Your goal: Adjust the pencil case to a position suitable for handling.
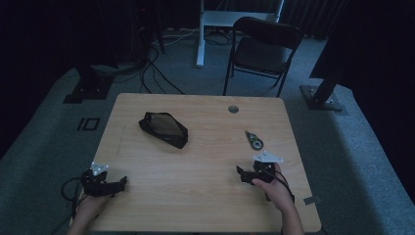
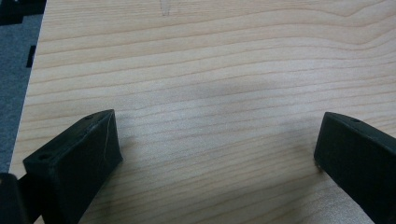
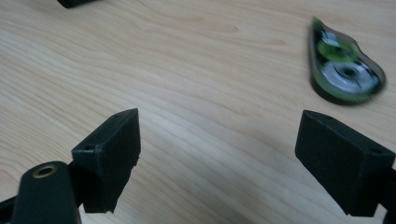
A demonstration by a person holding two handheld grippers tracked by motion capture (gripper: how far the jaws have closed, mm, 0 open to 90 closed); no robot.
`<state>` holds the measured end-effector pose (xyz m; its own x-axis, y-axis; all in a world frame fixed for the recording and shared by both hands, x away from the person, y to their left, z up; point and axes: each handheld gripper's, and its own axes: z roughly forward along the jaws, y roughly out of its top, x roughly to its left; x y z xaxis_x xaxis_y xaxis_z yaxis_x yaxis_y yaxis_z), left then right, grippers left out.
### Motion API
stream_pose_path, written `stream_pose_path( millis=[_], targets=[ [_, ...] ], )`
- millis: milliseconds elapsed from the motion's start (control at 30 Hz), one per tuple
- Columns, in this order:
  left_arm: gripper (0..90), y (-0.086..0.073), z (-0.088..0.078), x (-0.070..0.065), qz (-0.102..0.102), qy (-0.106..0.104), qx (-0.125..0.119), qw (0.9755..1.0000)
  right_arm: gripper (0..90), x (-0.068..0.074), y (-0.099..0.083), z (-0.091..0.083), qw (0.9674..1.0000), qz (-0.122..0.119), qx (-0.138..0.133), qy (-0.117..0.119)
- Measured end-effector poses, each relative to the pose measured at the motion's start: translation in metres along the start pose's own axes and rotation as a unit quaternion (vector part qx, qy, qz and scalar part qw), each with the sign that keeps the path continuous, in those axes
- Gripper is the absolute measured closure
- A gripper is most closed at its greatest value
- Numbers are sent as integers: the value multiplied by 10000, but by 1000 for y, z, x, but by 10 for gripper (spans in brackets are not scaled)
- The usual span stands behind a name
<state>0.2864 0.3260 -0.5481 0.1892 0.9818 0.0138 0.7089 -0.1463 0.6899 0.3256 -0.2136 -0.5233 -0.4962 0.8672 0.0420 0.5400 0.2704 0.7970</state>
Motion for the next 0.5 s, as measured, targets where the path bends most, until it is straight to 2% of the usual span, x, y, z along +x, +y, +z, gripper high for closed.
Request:
stream_pose_path(
  millis=[500],
  targets=[
    [5, 0, 0, 0, -9, 0, -7, 10000, 146, 21, 21, 15, 9993, -156, -121, 331]
  ],
)
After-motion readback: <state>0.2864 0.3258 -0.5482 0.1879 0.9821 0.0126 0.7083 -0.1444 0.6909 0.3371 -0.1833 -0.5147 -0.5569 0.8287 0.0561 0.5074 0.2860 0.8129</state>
